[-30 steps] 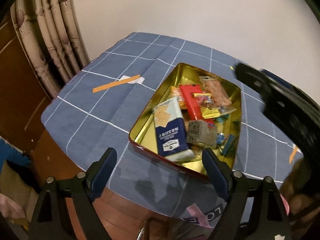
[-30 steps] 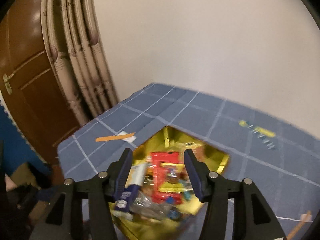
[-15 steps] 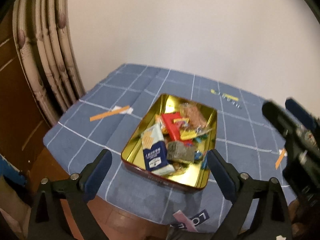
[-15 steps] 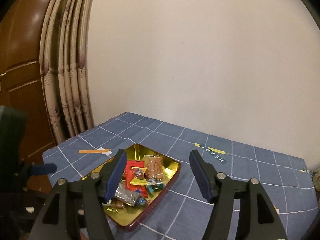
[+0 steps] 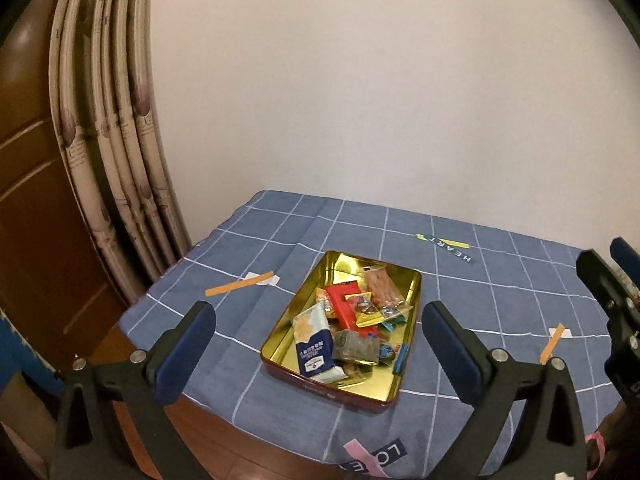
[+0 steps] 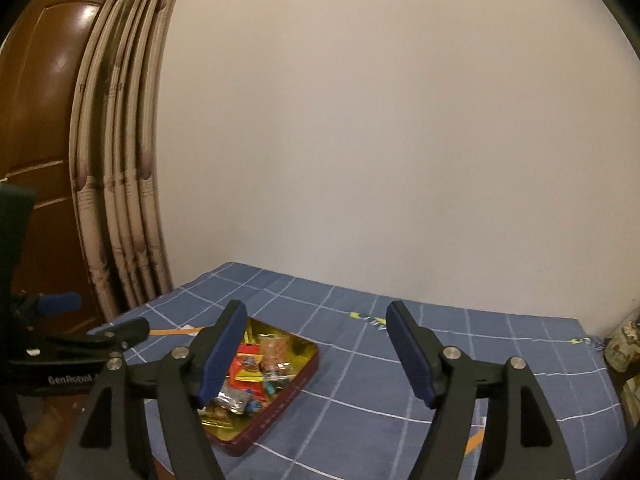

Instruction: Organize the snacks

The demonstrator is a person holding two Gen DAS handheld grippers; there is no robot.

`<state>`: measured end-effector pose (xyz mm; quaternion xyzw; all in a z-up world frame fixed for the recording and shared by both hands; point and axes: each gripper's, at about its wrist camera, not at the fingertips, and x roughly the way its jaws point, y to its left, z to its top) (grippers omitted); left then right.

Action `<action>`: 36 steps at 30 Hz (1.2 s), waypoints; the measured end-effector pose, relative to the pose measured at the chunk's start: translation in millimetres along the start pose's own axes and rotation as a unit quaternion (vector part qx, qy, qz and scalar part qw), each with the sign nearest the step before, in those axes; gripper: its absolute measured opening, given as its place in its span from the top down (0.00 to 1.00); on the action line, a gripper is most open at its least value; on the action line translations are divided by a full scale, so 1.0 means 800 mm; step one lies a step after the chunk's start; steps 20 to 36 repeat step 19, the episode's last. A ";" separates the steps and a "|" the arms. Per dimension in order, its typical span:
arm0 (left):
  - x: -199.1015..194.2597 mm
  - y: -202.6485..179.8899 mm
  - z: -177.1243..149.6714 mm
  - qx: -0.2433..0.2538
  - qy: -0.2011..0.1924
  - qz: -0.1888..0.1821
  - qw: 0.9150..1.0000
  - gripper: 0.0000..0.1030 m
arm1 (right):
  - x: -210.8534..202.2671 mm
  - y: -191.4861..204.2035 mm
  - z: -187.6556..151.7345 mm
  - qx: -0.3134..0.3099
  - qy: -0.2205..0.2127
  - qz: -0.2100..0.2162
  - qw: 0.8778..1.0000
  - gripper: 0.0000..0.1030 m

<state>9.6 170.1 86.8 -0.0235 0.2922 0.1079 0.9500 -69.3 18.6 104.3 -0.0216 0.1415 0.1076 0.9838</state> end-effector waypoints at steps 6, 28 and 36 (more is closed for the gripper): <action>-0.001 -0.006 -0.008 0.006 0.026 0.000 1.000 0.00 | 0.009 -0.060 -0.029 0.009 0.041 -0.040 0.998 0.23; 0.025 -0.015 -0.022 0.000 0.084 0.017 0.996 0.00 | 0.130 -0.366 -0.209 0.044 0.315 -0.222 0.922 0.23; 0.025 -0.015 -0.022 0.000 0.084 0.017 0.996 0.00 | 0.130 -0.366 -0.209 0.044 0.315 -0.222 0.922 0.23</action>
